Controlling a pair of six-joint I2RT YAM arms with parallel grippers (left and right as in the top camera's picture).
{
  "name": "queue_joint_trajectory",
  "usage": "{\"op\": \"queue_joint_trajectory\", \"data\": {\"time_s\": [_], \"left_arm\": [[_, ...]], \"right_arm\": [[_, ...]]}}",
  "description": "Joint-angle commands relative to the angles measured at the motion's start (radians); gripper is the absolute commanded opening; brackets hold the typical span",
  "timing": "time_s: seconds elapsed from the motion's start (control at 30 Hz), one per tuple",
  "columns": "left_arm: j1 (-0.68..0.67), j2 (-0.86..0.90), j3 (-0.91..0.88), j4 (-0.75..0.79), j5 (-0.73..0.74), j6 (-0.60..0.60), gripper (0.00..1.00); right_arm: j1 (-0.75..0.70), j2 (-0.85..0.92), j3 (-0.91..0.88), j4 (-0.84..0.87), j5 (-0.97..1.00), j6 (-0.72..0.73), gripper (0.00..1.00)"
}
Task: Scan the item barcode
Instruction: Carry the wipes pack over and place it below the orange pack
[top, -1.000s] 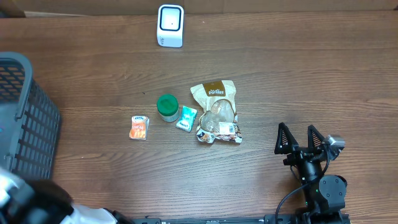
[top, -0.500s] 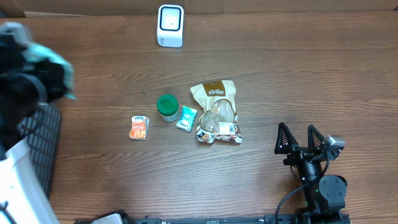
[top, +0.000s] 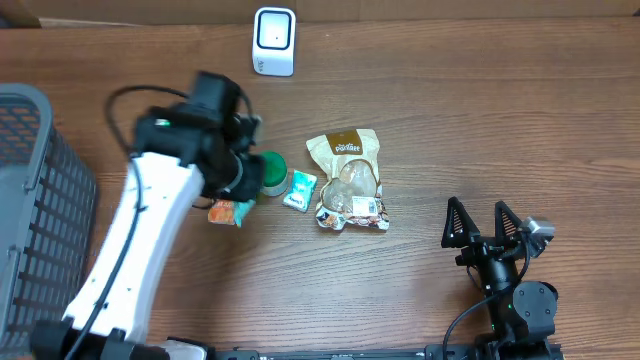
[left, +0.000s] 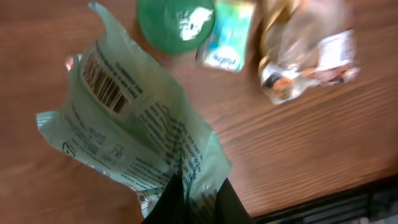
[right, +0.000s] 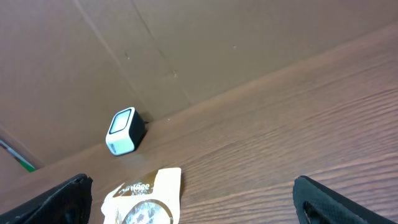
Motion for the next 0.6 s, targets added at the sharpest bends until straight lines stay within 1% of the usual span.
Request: {"op": "queue_joint_trajectory", "data": {"time_s": [0.0,0.17,0.2,0.23,0.33,0.4,0.43,0.47,0.57], "left_arm": [[-0.029,0.015,-0.089,0.019,-0.106,-0.117,0.04],[-0.034,0.015,-0.159,0.062,-0.101,-0.179,0.05],[-0.034,0.015,-0.169,0.08,-0.082,-0.182,0.08],[-0.035,0.015,-0.18,0.104,-0.056,-0.182,0.13],[-0.046,0.015,-0.211,0.166,-0.012,-0.181,0.17],[-0.06,0.015,-0.236,0.205,-0.011,-0.182,0.29],[-0.064,0.015,-0.244,0.213,-0.011,-0.182,0.38],[-0.065,0.015,-0.252,0.217,-0.011,-0.182,0.53],[-0.065,0.015,-0.256,0.211,-0.027,-0.19,0.81]], "right_arm": [[0.008,-0.009,-0.007,0.005,-0.003,-0.003,1.0],[0.008,-0.009,-0.007,0.005,-0.003,-0.003,1.0],[0.008,-0.009,-0.007,0.005,-0.003,-0.003,1.0],[0.008,-0.009,-0.007,0.005,-0.003,-0.003,1.0],[0.008,-0.009,-0.007,0.005,-0.003,-0.003,1.0],[0.008,-0.009,-0.007,0.005,-0.003,-0.003,1.0],[0.008,-0.009,-0.007,0.005,-0.003,-0.003,1.0],[0.008,-0.009,-0.007,0.005,-0.003,-0.003,1.0],[0.008,-0.009,-0.007,0.005,-0.003,-0.003,1.0]]}}
